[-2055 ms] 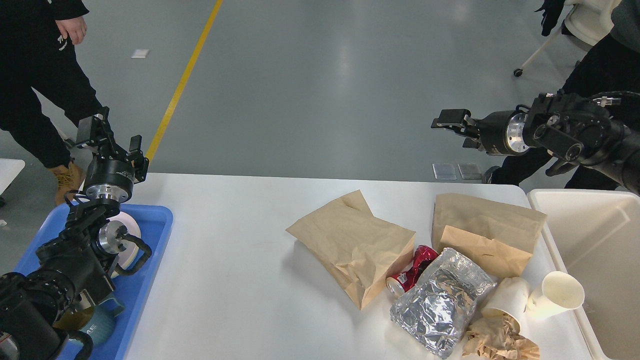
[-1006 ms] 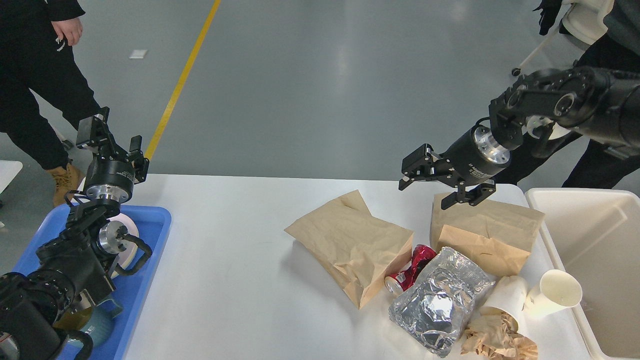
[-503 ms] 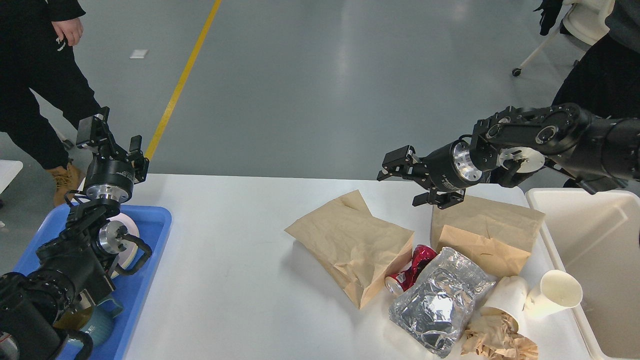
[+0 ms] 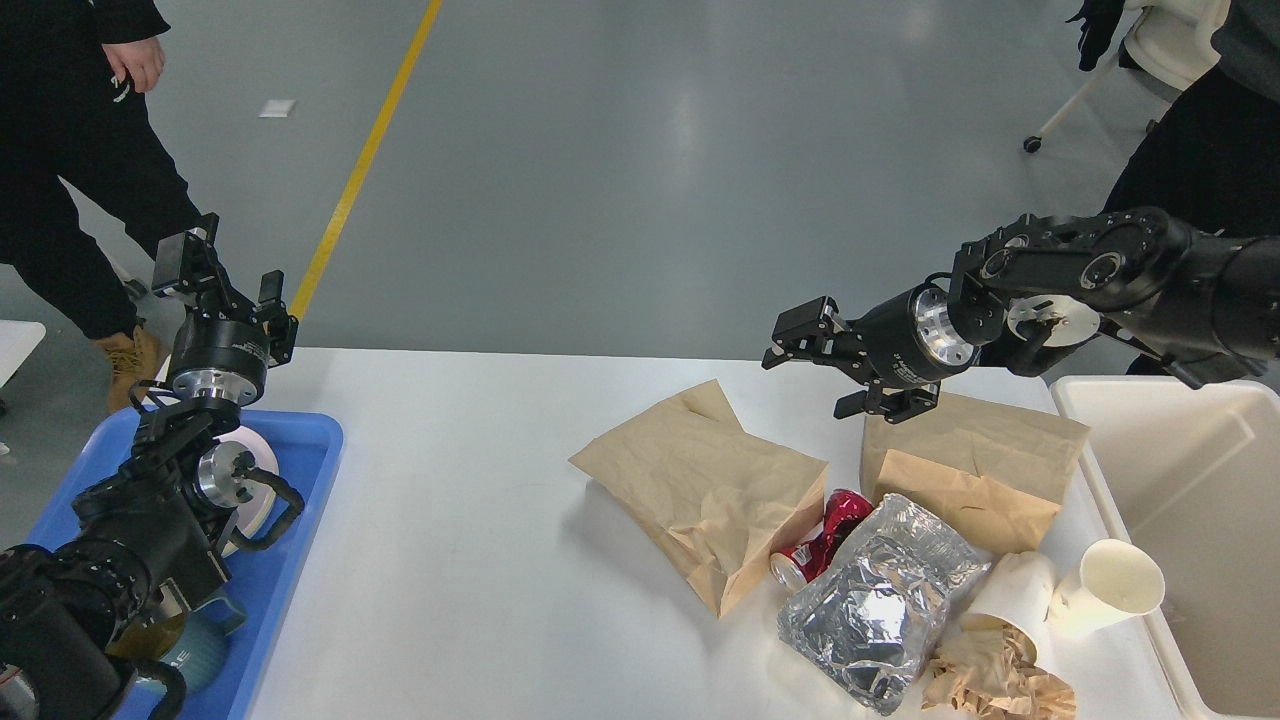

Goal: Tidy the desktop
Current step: 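Lower the right gripper onto the brown paper bag and grasp it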

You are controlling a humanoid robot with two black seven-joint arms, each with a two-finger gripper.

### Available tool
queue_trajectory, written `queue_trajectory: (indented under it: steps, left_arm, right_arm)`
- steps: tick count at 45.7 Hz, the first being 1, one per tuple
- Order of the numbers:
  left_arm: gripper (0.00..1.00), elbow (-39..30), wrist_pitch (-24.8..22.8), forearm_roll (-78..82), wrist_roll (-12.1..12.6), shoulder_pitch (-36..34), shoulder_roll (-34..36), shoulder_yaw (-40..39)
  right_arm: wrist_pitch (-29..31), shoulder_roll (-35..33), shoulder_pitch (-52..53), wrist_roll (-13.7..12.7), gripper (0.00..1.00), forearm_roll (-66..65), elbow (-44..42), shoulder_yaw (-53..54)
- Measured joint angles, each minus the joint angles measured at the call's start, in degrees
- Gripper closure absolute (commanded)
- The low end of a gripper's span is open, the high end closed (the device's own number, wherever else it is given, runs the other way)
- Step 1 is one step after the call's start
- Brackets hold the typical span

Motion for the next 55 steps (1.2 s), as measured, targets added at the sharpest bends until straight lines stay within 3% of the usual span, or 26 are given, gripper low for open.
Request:
queue_trajectory:
  steps: [37, 55]
  left_arm:
    - [0.04, 0.0, 0.0, 0.0, 0.0, 0.0, -0.1, 0.0]
    - [0.04, 0.0, 0.0, 0.0, 0.0, 0.0, -0.1, 0.0]
  right_arm:
    - [-0.6, 4.1, -14.1, -0.1, 0.0, -2.7, -8.3, -0.4]
    - [-1.1, 11.7, -21.0, -0.1, 0.01, -2.7, -18.3, -0.2]
